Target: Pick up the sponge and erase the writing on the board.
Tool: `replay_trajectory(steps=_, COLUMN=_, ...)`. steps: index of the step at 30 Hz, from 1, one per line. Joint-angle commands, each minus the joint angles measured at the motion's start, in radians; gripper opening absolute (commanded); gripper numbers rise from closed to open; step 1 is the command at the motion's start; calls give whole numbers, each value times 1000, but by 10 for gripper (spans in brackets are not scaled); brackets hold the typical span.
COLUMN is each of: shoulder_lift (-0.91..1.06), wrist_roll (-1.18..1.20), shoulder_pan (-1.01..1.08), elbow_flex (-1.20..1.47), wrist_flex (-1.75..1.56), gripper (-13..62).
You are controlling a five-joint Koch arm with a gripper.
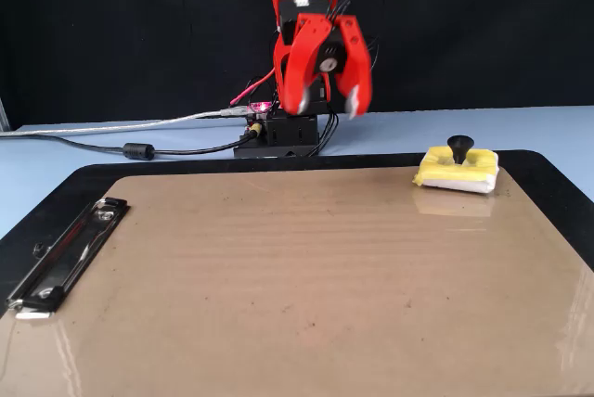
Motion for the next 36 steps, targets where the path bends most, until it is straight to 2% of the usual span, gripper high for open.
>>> replay_trajectory(steps=1, shoulder_lift=40, wrist_roll=64, shoulder_pan=41, elbow_flex=5, wrist_flex=169, gripper=334)
replay_trajectory(steps=9, shoulder_lift=118, wrist_roll=80, shoulder_pan=146, elbow_flex=72, wrist_flex=672, gripper=335)
replay_trajectory(steps=14, shoulder_lift=192, wrist_roll=80, shoulder_pan=161, elbow_flex=97, wrist_flex=847, gripper=335)
replay_trajectory(steps=28, shoulder_lift=189, wrist_roll=40, shoulder_pan=163, elbow_flex=282, wrist_flex=830, gripper=337)
replay_trajectory(steps=36, shoulder_lift=189, wrist_roll=-149, shoulder_pan=155, elbow_flex=287, wrist_flex=841, gripper=336)
